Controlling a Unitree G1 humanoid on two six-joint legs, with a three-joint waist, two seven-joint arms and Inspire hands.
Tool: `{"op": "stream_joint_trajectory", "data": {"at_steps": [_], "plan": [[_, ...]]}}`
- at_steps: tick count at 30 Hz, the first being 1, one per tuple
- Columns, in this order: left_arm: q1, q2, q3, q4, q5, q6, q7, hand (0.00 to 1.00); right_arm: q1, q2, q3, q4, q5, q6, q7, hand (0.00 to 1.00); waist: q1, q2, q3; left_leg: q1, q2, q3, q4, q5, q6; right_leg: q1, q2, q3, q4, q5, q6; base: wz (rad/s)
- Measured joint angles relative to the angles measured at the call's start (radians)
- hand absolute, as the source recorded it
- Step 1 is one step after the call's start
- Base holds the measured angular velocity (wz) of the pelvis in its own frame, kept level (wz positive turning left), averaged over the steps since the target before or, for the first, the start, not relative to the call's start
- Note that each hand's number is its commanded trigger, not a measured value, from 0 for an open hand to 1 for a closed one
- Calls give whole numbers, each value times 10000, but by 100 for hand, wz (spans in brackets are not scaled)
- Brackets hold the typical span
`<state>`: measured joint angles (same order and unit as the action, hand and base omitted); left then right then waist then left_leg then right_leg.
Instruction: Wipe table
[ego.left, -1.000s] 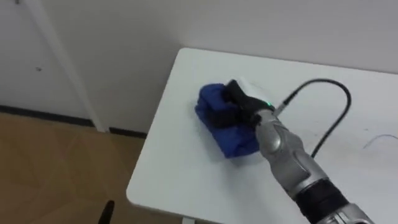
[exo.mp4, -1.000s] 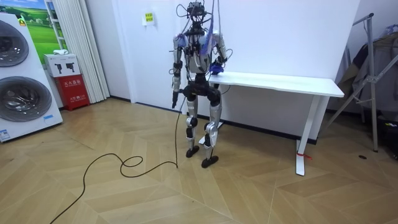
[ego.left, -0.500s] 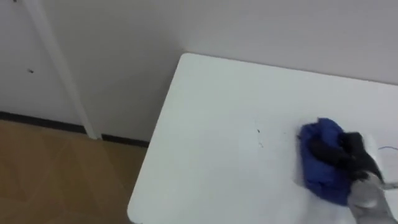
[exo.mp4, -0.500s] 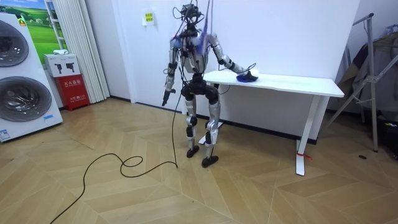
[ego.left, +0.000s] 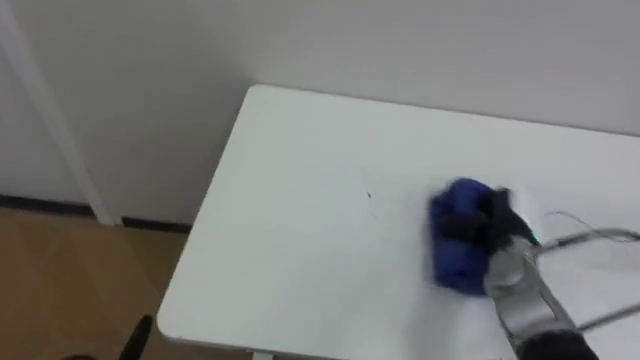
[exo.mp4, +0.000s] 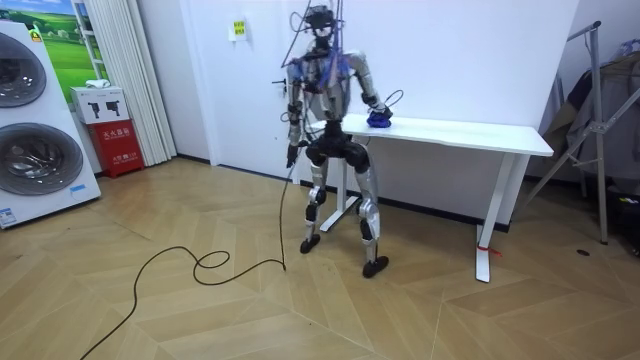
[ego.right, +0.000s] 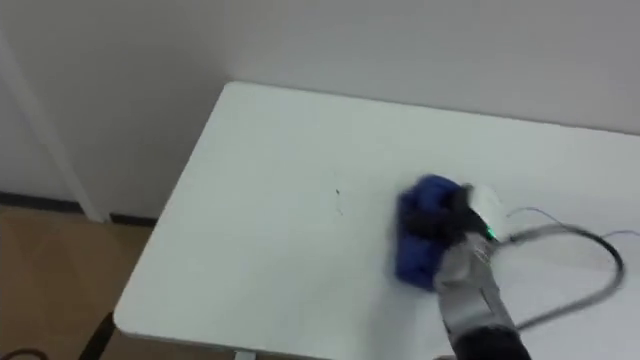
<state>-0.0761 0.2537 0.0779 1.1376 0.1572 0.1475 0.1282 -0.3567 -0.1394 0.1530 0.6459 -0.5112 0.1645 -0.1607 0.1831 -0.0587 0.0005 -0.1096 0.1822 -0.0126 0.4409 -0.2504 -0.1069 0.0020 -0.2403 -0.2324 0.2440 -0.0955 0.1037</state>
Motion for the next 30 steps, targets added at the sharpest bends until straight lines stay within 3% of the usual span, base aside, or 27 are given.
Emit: {"op": "stream_joint_trajectory", "data": {"at_steps": [1, 2, 3, 4, 5, 6, 8, 9, 10, 11, 15, 17, 20, 21, 25, 28, 30], "plan": [[90, -7, 55, -56, -67, -1, -20, 0, 52, -58, -6, -57, -34, -47, 3, 100, -13, 56, -17, -26, 171, -166, -35, 51, -192, 53, 126, -210, 215, -125, 479, 60], [410, -6, 289, -285, -89, 10, -31, 0, 333, -261, -44, -135, -125, -139, 1, 100, -134, 149, -65, 10, 610, -195, -247, 326, -560, 88, 597, -609, 527, -524, 246, 95], [712, -7, 599, -410, -88, 12, -33, 0, 1029, -516, -543, -288, -32, -432, -61, 100, -485, 118, -51, -37, 958, 239, -479, 803, -668, 192, 851, -1031, 704, -920, 13, 99], [897, -17, 735, -439, -81, 15, -35, 0, 1378, -615, -897, -388, 2, -649, -155, 100, -628, 85, -64, -41, 1080, 642, -522, 1047, -617, 237, 889, -1170, 800, -1094, -64, 93], [1344, -30, 933, -443, -32, 48, -54, 0, 1891, -875, -1489, -329, 67, -939, -346, 100, -886, 108, -43, -29, 1114, 1141, -374, 1371, -337, 442, 920, -1417, 800, -1276, -194, 55], [1836, -37, 1218, -485, 44, 50, -60, 0, 2445, -1202, -2155, -334, 188, -1089, -547, 100, -1135, -12, -21, -43, 984, 1565, 13, 1345, -189, 723, 956, -1573, 650, -1350, -302, 42], [2470, 5, 1589, -581, 116, 47, -58, 0, 3235, -1653, -3128, -285, 822, -1168, -799, 100, -1321, 108, -85, 25, 594, 1794, 271, 974, 242, 1020, 1062, -1680, 384, -1407, -395, 20], [2659, 16, 1682, -587, 130, 49, -59, 0, 3453, -1781, -3468, -226, 975, -1217, -834, 100, -1359, 121, -100, 95, 419, 1744, 269, 877, 271, 1122, 1058, -1680, 302, -1413, -408, 4], [2975, 8, 1861, -594, 143, 67, -81, 0, 3693, -2010, -4014, -13, 1258, -1317, -905, 100, -1412, 148, -104, 277, -56, 1671, 87, 643, 350, 1287, 1033, -1650, 176, -1414, -409, -10], [3157, 20, 1957, -592, 138, 78, -90, 0, 3785, -2191, -4350, 191, 1482, -1406, -940, 100, -1413, 153, -116, 567, -377, 1781, -288, 514, 405, 1329, 1090, -1569, 112, -1415, -410, -18], [3182, -29, 1900, -580, 122, 62, -92, 0, 3703, -2124, -4267, 165, 1456, -1348, -1102, 100, -1042, 228, -129, 1300, -460, 2052, -1238, 533, 192, 1288, 1156, -1087, 60, -1402, -394, -45], [2915, -36, 1666, -593, 101, 59, -81, 0, 3418, -2062, -3652, -267, 1040, -764, -1128, 100, -897, 214, -121, 1407, -491, 2131, -1415, 538, 191, 1154, 1167, -859, 60, -1327, -390, -40], [2243, -112, 1433, -720, 105, 68, 116, 0, 3047, -1560, -2147, -1611, -114, -76, -921, 100, -609, 106, -134, 1364, -533, 2124, -1822, 710, 160, 713, 1213, -616, 204, -1194, -498, -36], [1927, -190, 1320, -956, 107, 70, 187, 0, 2582, -1290, -1429, -1789, -597, 12, -702, 100, -609, 88, -74, 1357, -556, 2104, -1958, 813, 158, 623, 1225, -579, 225, -1165, -519, -5], [1295, -714, 1097, -1784, 99, -46, 163, 0, 1347, -665, -267, -1844, -1124, -48, 123, 100, -349, 33, 4, 1290, -667, 1960, -2223, 950, 179, 561, 1192, -653, 114, -1147, -485, 14], [1670, -873, 1125, -2056, 147, -143, 199, 0, 1320, -617, -320, -1709, -1037, -251, 116, 100, -376, -29, -14, 1269, -832, 1602, -2405, 1000, 227, 720, 1082, -988, -3, -1158, -435, 37], [2316, -835, 1282, -2075, 145, -148, 220, 0, 1932, -617, -894, -1506, -498, -677, -78, 100, -550, -59, -28, 1416, -935, 1302, -2523, 1002, 230, 1045, 1049, -1244, -192, -1133, -389, 40]]}}
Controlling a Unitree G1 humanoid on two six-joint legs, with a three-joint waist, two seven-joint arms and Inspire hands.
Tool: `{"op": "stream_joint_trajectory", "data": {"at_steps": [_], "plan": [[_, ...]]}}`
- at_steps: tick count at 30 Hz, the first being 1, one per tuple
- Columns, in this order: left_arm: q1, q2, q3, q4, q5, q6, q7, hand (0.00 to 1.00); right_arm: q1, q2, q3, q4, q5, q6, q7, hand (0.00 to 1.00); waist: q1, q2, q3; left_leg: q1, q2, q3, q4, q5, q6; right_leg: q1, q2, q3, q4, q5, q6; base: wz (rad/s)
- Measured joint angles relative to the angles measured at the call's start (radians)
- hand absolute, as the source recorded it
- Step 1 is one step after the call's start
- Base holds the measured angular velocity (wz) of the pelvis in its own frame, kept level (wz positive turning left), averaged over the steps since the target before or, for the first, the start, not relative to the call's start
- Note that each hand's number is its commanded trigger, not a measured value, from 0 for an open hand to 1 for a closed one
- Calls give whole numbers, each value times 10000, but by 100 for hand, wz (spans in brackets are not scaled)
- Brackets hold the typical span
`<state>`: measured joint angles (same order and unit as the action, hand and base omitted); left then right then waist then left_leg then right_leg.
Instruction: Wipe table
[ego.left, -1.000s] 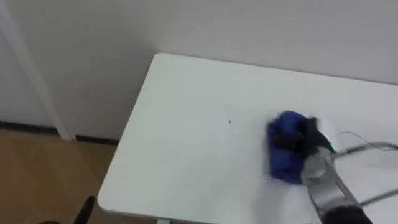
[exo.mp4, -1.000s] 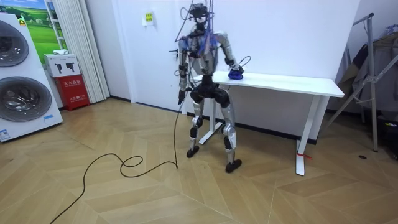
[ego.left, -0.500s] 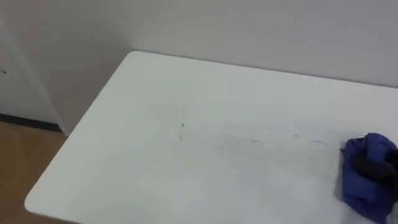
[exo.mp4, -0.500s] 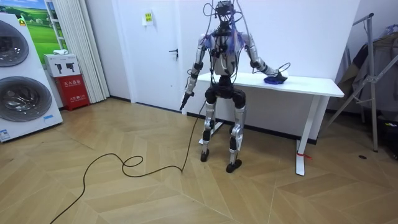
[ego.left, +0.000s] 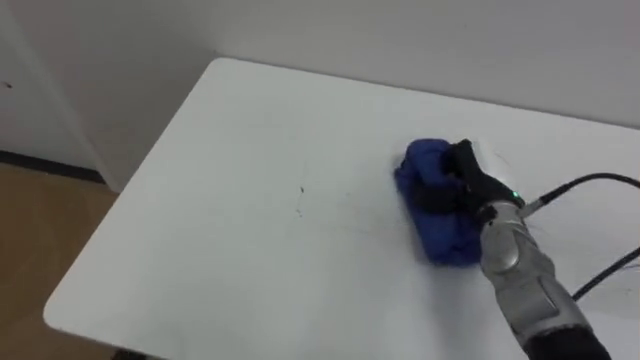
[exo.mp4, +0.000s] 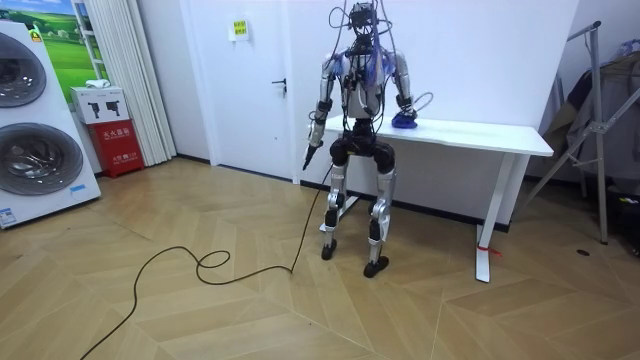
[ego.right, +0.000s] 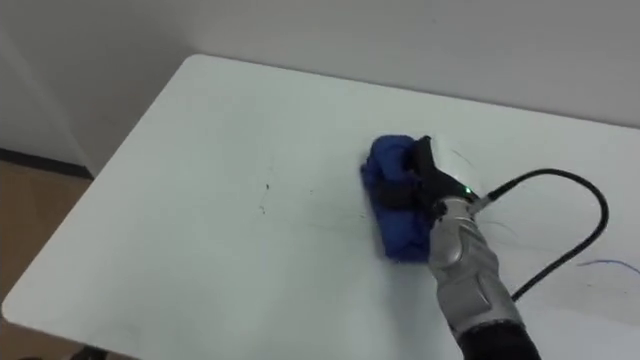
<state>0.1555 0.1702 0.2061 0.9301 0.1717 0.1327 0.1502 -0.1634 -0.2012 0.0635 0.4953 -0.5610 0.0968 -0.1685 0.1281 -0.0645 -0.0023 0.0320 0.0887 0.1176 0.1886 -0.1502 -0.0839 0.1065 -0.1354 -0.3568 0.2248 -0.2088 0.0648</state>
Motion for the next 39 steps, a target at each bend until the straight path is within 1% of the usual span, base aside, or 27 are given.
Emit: {"op": "stream_joint_trajectory", "data": {"at_steps": [2, 3, 4, 5, 9, 11, 13, 15, 16, 18, 20, 21, 22, 23, 24, 25, 26, 27, 29, 30, 33, 34, 35, 36, 37, 38, 39], "plan": [[1047, 128, 478, -1, 451, 17, 271, 0, 732, 11, -812, 337, 532, -750, -478, 100, -382, -206, -59, 167, -135, -392, -34, 0, 0, 453, -29, -143, -293, 40, 66, 45], [1297, 131, 675, 0, 722, 25, 351, 0, 901, 10, -1162, 444, 550, -919, -549, 100, -512, -258, -78, 170, -176, -463, -35, -1, 1, 575, -32, -200, -406, 60, 98, 51], [1669, 145, 1059, 1, 1168, 62, 377, 0, 1200, -4, -1977, 684, 552, -1185, -758, 100, -724, -396, -72, 196, -240, -536, -57, -1, 2, 744, -52, -188, -505, 69, 113, 45], [1943, 155, 1489, 3, 1424, 93, 379, 0, 1409, -132, -2693, 1180, 663, -1380, -1048, 100, -763, -497, -74, 326, -276, -566, -134, -1, 2, 895, -59, -140, -570, 71, 115, 34], [2118, 205, 1996, -13, 1474, 107, 378, 0, 1862, -962, -4095, 2427, 1475, -1527, -1555, 100, -1054, -530, -108, 344, -313, -704, -144, -23, 36, 1037, -61, -267, -565, 119, 152, 17], [1817, 314, 2071, -70, 1492, 102, 370, 0, 1952, -1398, -4606, 3010, 2011, -1514, -1565, 100, -1073, -493, -97, 344, -310, -736, -110, -26, 41, 1029, -58, -276, -591, 118, 153, -9], [1396, 320, 2103, -70, 1460, 105, 366, 0, 1939, -1473, -4775, 3166, 2082, -1440, -1569, 100, -1067, -409, -119, 346, -304, -715, -70, -27, 42, 1019, -58, -263, -592, 118, 154, -13], [1066, 324, 1721, -57, 1421, 103, 344, 0, 1741, -1464, -4686, 3113, 2001, -1357, -1577, 100, -949, -253, -126, 417, -283, -634, -69, -30, 48, 1026, -58, -259, -578, 117, 155, -21], [754, 315, 1358, -56, 1247, 97, 348, 0, 1444, -1445, -4405, 3062, 1992, -1127, -1596, 100, -938, -162, -117, 467, -273, -617, -69, -33, 55, 1008, -59, -228, -580, 115, 159, -39], [242, 271, 794, 121, 985, 96, 353, 0, 1094, -1322, -3609, 2618, 1895, -516, -1596, 100, -654, -32, -110, 492, -225, -481, -77, -33, 60, 828, -31, 47, -547, 85, 207, -60], [-593, 70, 260, 791, 946, 114, 346, 0, 789, -941, -1891, 1199, 985, 595, -1323, 100, 12, 182, -110, 457, -26, -291, -202, -69, -27, 324, 154, 592, -240, 192, 41, -91], [-742, 31, 101, 939, 944, 145, 343, 0, 635, -779, -1265, 733, 642, 868, -1107, 100, 209, 235, -111, 458, -2, -293, -225, -69, -28, 193, 186, 624, -153, 236, -31, -101], [-919, -17, -224, 1119, 967, 227, 310, 0, 103, -332, 128, -45, -180, 1294, -558, 100, 479, 264, -114, 381, 45, -384, -220, -68, -31, -91, 294, 782, -69, 316, -162, -70], [-1069, -84, -369, 1137, 976, 353, 201, 0, -569, 126, 1300, -505, -824, 1418, -22, 100, 563, 247, -84, 245, 70, -534, -218, -20, -59, -274, 364, 814, -14, 364, -241, -34], [-1230, -154, -592, 1155, 956, 430, 31, 0, -1210, 596, 2154, -751, -1238, 1393, 430, 100, 668, 236, -44, 118, 50, -702, -205, 58, -68, -391, 382, 795, 35, 370, -259, 18], [-1319, -196, -695, 1155, 953, 438, -77, 0, -1492, 761, 2395, -779, -1310, 1289, 589, 100, 710, 202, -12, 106, 21, -794, -200, 112, -34, -404, 381, 779, 33, 366, -253, 44], [-1373, -233, -840, 1142, 953, 438, -243, 0, -2018, 1031, 2700, -774, -1406, 1204, 843, 100, 1049, 177, 16, 24, -38, -962, -190, 144, 9, -412, 324, 629, 33, 342, -216, 53], [-1296, -193, -896, 1130, 955, 443, -318, 0, -2365, 1182, 2726, -704, -1439, 1100, 973, 100, 1277, 138, 32, -51, -114, -1100, -142, 187, 64, -411, 224, 437, 77, 306, -164, 53], [-852, -66, -899, 1119, 969, 574, -321, 0, -2563, 1193, 2613, -461, -1442, 922, 981, 100, 1332, 79, 44, -117, -281, -1281, -20, 174, 158, -343, -15, 110, 287, 230, -43, 49], [-540, -4, -894, 1119, 1015, 759, -334, 0, -2424, 1108, 2403, -156, -1435, 892, 924, 100, 1286, 96, 56, -108, -356, -1314, 98, 104, 266, -307, -167, -47, 549, 205, -3, 39], [-195, 128, -825, 1119, 1044, 860, -343, 0, -1650, 727, 1606, 1268, -1261, 664, 590, 100, 1118, 125, 107, -100, -492, -1243, 416, -52, 510, -307, -530, -339, 1242, 204, 1, 37], [-47, 187, -758, 1122, 1043, 834, -342, 0, -957, 735, 799, 1302, -623, 134, 100, 100, 1011, 180, 134, -26, -491, -1172, 494, -135, 633, -353, -744, -300, 1582, 206, 7, 0], [151, 288, -599, 1125, 1034, 766, -340, 0, -613, 645, 533, 1491, -243, -250, -252, 100, 795, 287, 163, 128, -446, -901, 504, -251, 714, -404, -931, -320, 1865, 268, 117, -20], [207, 366, -528, 1159, 1035, 699, -339, 0, -510, 592, 410, 1648, 6, -439, -424, 100, 690, 340, 178, 153, -378, -791, 490, -332, 752, -408, -959, -294, 2018, 334, 232, -37], [216, 584, -381, 1232, 1040, 537, -327, 0, -234, 398, 237, 1897, 496, -747, -810, 100, 540, 425, 146, 140, -229, -661, 673, -547, 826, -548, -985, -130, 2469, 443, 392, -22], [198, 848, -306, 1241, 1071, 331, -314, 0, 69, 160, 60, 1983, 928, -887, -1125, 100, 280, 437, 146, 127, -165, -678, 881, -680, 798, -699, -1260, -71, 2947, 395, 385, -13], [189, 963, -244, 1250, 1081, 210, -306, 0, 245, 38, -104, 2016, 1105, -924, -1250, 100, 177, 447, 128, 133, -135, -728, 957, -754, 813, -733, -1460, -30, 3059, 330, 401, 13]]}}
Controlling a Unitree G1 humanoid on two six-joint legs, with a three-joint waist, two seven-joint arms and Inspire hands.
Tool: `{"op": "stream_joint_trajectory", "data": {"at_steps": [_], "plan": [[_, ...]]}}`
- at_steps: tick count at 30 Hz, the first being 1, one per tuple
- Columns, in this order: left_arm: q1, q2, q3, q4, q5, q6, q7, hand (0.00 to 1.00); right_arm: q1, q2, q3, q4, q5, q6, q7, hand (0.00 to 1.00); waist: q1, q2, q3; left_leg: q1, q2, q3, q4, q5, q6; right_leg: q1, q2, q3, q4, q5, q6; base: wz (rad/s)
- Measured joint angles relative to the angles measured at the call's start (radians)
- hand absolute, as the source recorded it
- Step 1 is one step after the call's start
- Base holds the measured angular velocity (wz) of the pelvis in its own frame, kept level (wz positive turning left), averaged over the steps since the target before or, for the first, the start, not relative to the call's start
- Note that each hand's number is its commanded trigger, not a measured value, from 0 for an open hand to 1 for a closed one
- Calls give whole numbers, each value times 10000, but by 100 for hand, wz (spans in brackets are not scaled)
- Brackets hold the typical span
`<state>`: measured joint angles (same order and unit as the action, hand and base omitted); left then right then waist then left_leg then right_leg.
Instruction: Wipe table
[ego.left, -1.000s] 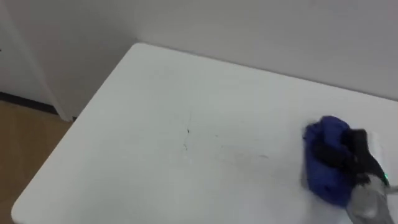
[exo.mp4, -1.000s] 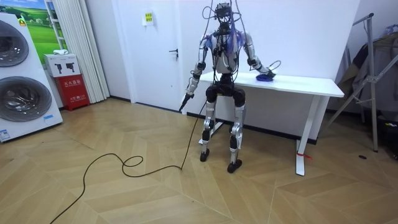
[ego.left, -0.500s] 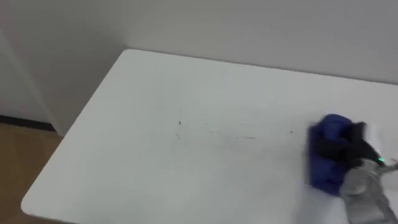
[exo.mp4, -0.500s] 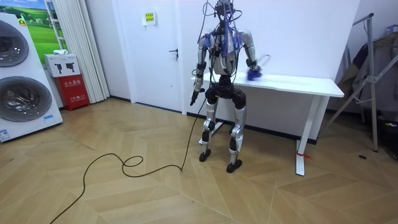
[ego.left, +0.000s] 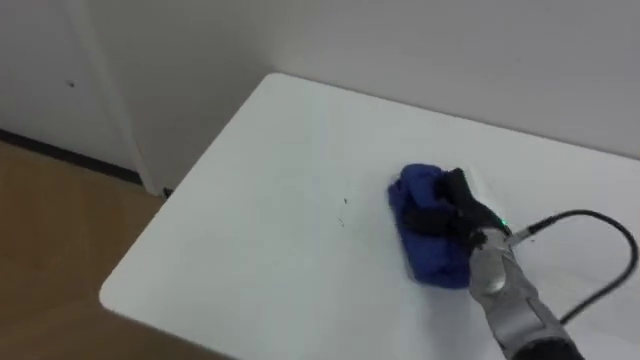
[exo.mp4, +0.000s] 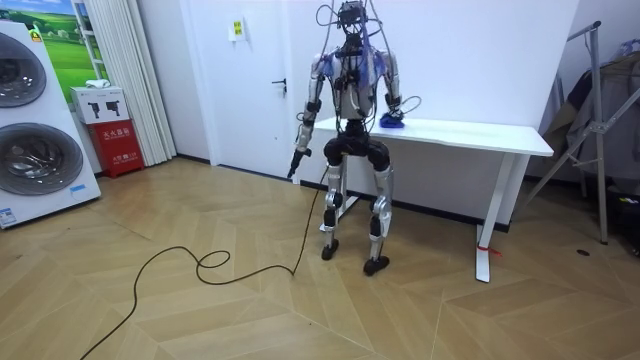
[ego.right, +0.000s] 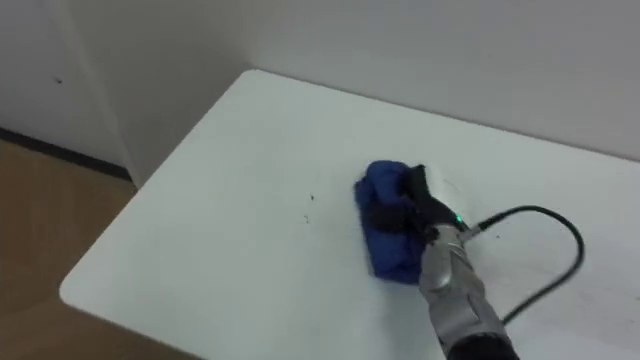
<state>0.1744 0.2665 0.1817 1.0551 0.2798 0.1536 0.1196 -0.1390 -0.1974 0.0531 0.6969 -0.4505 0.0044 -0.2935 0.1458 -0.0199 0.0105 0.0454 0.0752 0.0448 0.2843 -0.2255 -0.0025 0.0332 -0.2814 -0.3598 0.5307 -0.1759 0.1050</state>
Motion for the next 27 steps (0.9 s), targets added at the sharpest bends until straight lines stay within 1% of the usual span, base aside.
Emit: {"op": "stream_joint_trajectory", "data": {"at_steps": [1, 2, 3, 4, 5, 6, 7, 8, 9, 10, 11, 12, 13, 14, 15, 16, 17, 18, 19, 20, 21, 22, 23, 24, 25, 26, 27], "plan": [[-66, 168, 319, -6, -3, -207, 52, 0, 311, -207, -418, 132, 479, -28, -250, 100, -261, -8, -14, -6, 79, -117, 114, -82, -13, 1, -335, 349, 33, -39, -34, 22], [-142, 315, 498, -112, -12, -312, 112, 0, 644, -433, -794, 212, 950, -32, -510, 100, -466, -9, -37, -61, 202, -254, 234, -120, -152, 47, -510, 688, -355, -11, -5, 25], [-146, 399, 554, -191, -18, -316, 156, 0, 798, -511, -969, 259, 1093, -47, -620, 100, -586, -44, -88, -114, 262, -325, 256, -107, -196, 114, -564, 727, -725, 41, 28, 35], [-190, 603, 545, -291, -15, -319, 220, 0, 1083, -613, -1341, 400, 1342, -80, -778, 100, -884, -169, -207, -207, 369, -608, 247, -49, -323, 427, -655, 644, -1833, 246, 81, 39], [-285, 717, 544, -482, -15, -302, 286, 0, 1363, -698, -1693, 479, 1404, -84, -887, 100, -991, -320, -306, -235, 479, -729, 234, -24, -480, 661, -685, 425, -2758, 614, 100, 33], [-308, 736, 548, -743, -17, -304, 309, 0, 1494, -765, -1905, 600, 1388, -84, -898, 100, -1002, -413, -368, -169, 665, -740, 233, -50, -688, 828, -624, 370, -3331, 945, 147, 9], [-327, 714, 542, -844, -59, -305, 308, 0, 1440, -776, -1967, 669, 1388, -84, -889, 100, -1016, -426, -373, -103, 777, -716, 233, -70, -809, 853, -521, 329, -3487, 1057, 178, -22], [-365, 617, 501, -973, -180, -305, 309, 0, 1340, -781, -1904, 689, 1385, -79, -871, 100, -947, -423, -374, 59, 1101, -458, 197, -114, -1098, 747, -248, 267, -3336, 1174, 122, -50], [-425, 552, 504, -1041, -413, -306, 308, 0, 1167, -740, -1651, 552, 1360, -59, -763, 100, -806, -428, -370, 208, 1457, -152, 179, -143, -1445, 477, 142, 258, -2911, 1296, 84, -66], [-484, 492, 495, -1005, -493, -304, 306, 0, 1105, -747, -1476, 408, 1302, -44, -674, 100, -746, -411, -378, 271, 1636, -29, 188, -163, -1643, 406, 300, 98, -2761, 1111, 280, -79], [-626, 206, 470, -904, -533, -297, 297, 0, 848, -767, -1197, 206, 1155, -18, -462, 100, -594, -55, -348, 403, 2194, 132, 165, -74, -2017, 203, 834, 2, -2395, 828, 281, -51], [-702, 82, 393, -902, -531, -294, 289, 0, 720, -746, -1041, 73, 1021, 61, -356, 100, -626, 35, -337, 368, 2433, 273, 144, 62, -2120, 40, 1026, -17, -2136, 596, 108, -41], [-913, -210, 281, -884, -531, -307, 288, 0, 478, -698, -661, -189, 735, 308, -211, 100, -553, 72, -324, 313, 2785, 649, 226, 440, -2066, -369, 1266, 64, -1643, 133, -171, -24], [-1014, -439, 174, -803, -528, -314, 288, 0, 53, -521, -309, -311, 460, 626, -58, 100, -522, -78, -242, 122, 2917, 883, 621, 899, -1562, -738, 1374, 230, -1182, -233, -411, -36], [-988, -519, 48, -767, -528, -307, 287, 0, -136, -420, -39, -396, 355, 807, 81, 100, -473, -96, -226, 6, 3015, 907, 811, 1178, -1383, -798, 1492, 323, -1116, -391, -556, -53], [-950, -720, -3, -752, -516, -271, 261, 0, -355, -235, 276, -482, 24, 1033, 271, 100, -303, -124, -223, -196, 3049, 907, 1126, 1530, -1293, -890, 1714, 465, -1098, -498, -801, -48], [-955, -906, -1, -749, -524, -227, 250, 0, -541, -91, 485, -627, -221, 1194, 451, 100, -222, -155, -201, -535, 2877, 957, 1510, 1499, -1229, -913, 1901, 584, -1103, -567, -1042, -33], [-956, -955, -3, -749, -524, -204, 241, 0, -628, -17, 521, -704, -279, 1286, 551, 100, -208, -188, -168, -701, 2744, 955, 1729, 1384, -1126, -914, 1933, 671, -1119, -599, -1165, -10], [-939, -1016, -94, -753, -521, -97, 208, 0, -763, 36, 551, -720, -263, 1366, 732, 100, -213, -193, -85, -1020, 2293, 883, 2245, 899, -932, -869, 2056, 736, -1158, -625, -1378, -6], [-858, -1019, -259, -757, -564, 43, 189, 0, -837, 35, 552, -746, -263, 1374, 865, 100, -147, -159, -56, -1348, 1718, 839, 2646, 425, -880, -857, 2131, 741, -1178, -658, -1532, -10], [-777, -1020, -315, -791, -639, 109, 189, 0, -856, 34, 548, -756, -263, 1372, 907, 100, -131, -145, -51, -1464, 1393, 886, 2673, 240, -862, -859, 2147, 741, -1181, -660, -1579, -12], [-554, -1020, -368, -930, -915, 166, 191, 0, -842, 35, 444, -741, -229, 1289, 922, 100, -151, -68, -14, -1593, 746, 960, 2465, 63, -735, -825, 2193, 735, -1245, -656, -1620, -12], [-352, -1020, -330, -944, -912, 180, 193, 0, -746, 29, 233, -713, -201, 1133, 910, 100, -149, -19, -51, -1608, 231, 1010, 1962, 41, -629, -725, 2296, 741, -1393, -632, -1629, -11], [-280, -1020, -258, -947, -910, 187, 198, 0, -678, 26, 76, -659, -197, 1013, 885, 100, -164, 48, -76, -1567, 17, 1024, 1682, 98, -556, -689, 2339, 740, -1445, -634, -1635, -7], [-133, -957, -21, -945, -872, 195, 234, 0, -380, 26, -257, -500, -218, 635, 726, 100, -254, 119, -84, -1410, -197, 954, 1245, 366, 29, -487, 2410, 717, -1680, -628, -1622, 25], [31, -911, 359, -944, -777, 195, 283, 0, -20, 2, -667, -369, -193, 229, 502, 100, -587, 52, -114, -1154, -297, 913, 814, 523, 118, -123, 2411, 499, -2108, -544, -1526, 40], [112, -900, 510, -945, -646, 192, 308, 0, 188, -11, -969, -316, -142, 21, 365, 100, -722, 50, -125, -1012, -351, 881, 587, 580, 173, 41, 2399, 402, -2304, -508, -1496, 47]]}}
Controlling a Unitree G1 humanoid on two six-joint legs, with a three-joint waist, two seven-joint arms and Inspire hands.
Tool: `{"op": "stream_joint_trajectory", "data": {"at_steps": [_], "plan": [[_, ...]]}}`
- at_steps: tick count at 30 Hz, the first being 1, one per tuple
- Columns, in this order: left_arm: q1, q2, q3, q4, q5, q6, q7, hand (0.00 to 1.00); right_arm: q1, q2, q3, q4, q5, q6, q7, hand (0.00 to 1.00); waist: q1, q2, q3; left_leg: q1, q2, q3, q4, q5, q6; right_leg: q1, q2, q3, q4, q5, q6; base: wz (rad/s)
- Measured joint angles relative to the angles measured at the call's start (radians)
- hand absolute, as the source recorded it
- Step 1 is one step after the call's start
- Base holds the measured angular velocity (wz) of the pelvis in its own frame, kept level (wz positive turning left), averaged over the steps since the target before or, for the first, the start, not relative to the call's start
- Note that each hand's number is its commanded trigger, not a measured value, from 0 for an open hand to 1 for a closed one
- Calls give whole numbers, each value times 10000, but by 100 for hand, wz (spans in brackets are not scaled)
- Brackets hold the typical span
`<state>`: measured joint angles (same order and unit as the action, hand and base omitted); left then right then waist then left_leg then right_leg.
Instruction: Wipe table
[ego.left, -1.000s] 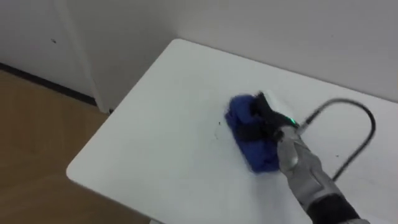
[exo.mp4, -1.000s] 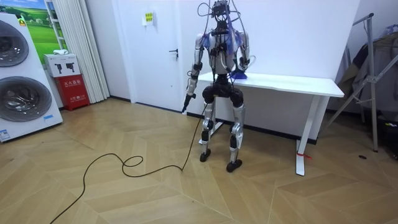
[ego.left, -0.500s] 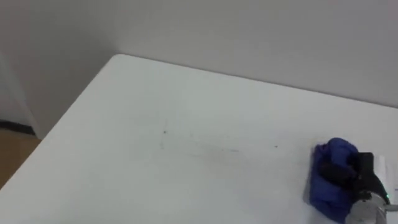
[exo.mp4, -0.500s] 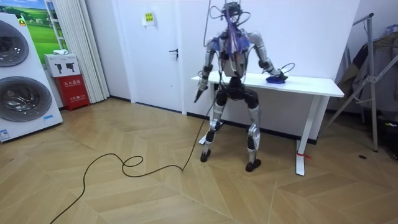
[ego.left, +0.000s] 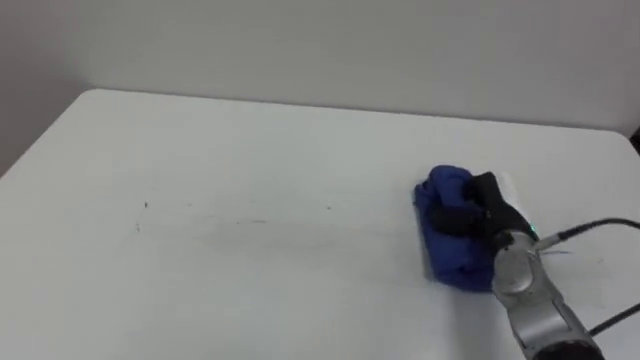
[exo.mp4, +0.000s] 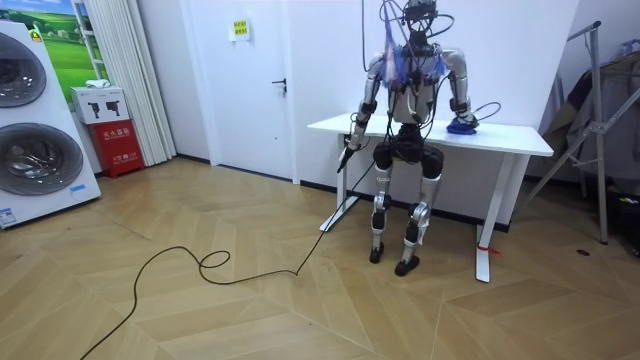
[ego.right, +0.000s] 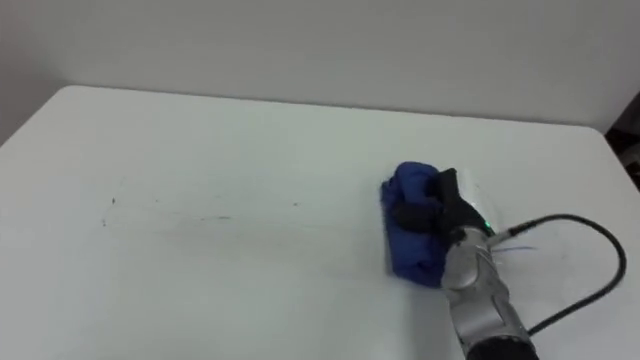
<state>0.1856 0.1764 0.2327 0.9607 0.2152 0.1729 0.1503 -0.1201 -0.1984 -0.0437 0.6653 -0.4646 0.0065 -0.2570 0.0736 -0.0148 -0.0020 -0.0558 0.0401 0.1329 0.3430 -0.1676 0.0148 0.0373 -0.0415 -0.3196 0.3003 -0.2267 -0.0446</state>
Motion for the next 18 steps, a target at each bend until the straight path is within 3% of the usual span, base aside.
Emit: {"op": "stream_joint_trajectory", "data": {"at_steps": [1, 2, 5, 6, 8, 9, 12, 14, 16, 18], "plan": [[249, 54, 143, -2, 268, 4, 13, 0, 467, -102, -586, 58, 192, -403, -402, 100, -231, -65, -35, 272, -138, -40, -453, 105, 14, 266, -30, -71, -367, 97, 92, 42], [391, 103, 411, -13, 358, 40, 12, 0, 953, -362, -1158, 58, 524, -671, -781, 100, -568, -81, -140, 393, -273, -243, -765, 191, 73, 503, -61, -282, -714, 207, 140, 44], [453, 362, 1130, -238, 418, 66, 247, 0, 1792, -954, -2990, 769, 967, -727, -1418, 100, -951, -368, -275, 704, -489, -356, -1128, 194, 189, 918, -164, -412, -990, 236, 196, 22], [410, 424, 1216, -306, 416, 65, 294, 0, 1839, -1105, -3225, 1017, 1113, -727, -1504, 100, -1006, -438, -280, 682, -508, -361, -1125, 166, 197, 946, -190, -435, -952, 221, 213, 10], [473, 642, 1401, -398, 537, -59, 396, 0, 1917, -1375, -4139, 1848, 1309, -690, -1672, 100, -1239, -728, -112, 575, -530, -463, -1077, 167, 212, 951, -174, -556, -993, 293, 246, 11], [480, 655, 1397, -396, 538, -54, 407, 0, 2165, -1457, -4329, 1992, 1422, -637, -1723, 100, -1249, -804, -151, 573, -536, -510, -1060, 156, 226, 964, -154, -542, -1006, 311, 255, 8], [477, 636, 1220, -350, 498, -62, 427, 0, 2408, -1528, -4346, 1982, 1474, -547, -1766, 100, -1127, -813, -171, 778, -544, -515, -1026, 23, 210, 1077, -159, -337, -1143, 272, 324, -12], [412, 614, 687, -317, 496, -62, 438, 0, 2362, -1488, -4019, 1432, 1386, -47, -1766, 100, -846, -714, -172, 816, -498, -330, -1015, 26, 207, 1021, -151, -193, -1142, 243, 421, -33], [308, 526, 250, -213, 426, -63, 434, 0, 2199, -1317, -3417, 903, 947, 558, -1756, 100, -522, -622, -163, 856, -414, -40, -1047, 35, 205, 900, -105, 37, -1108, 322, 387, -50], [102, 348, -253, -87, 109, -26, 445, 0, 2028, -1003, -1645, -742, -232, 1421, -1232, 100, -36, -578, -149, 769, -310, 184, -1078, 68, 161, 636, -10, 317, -1056, 462, 296, -56]]}}
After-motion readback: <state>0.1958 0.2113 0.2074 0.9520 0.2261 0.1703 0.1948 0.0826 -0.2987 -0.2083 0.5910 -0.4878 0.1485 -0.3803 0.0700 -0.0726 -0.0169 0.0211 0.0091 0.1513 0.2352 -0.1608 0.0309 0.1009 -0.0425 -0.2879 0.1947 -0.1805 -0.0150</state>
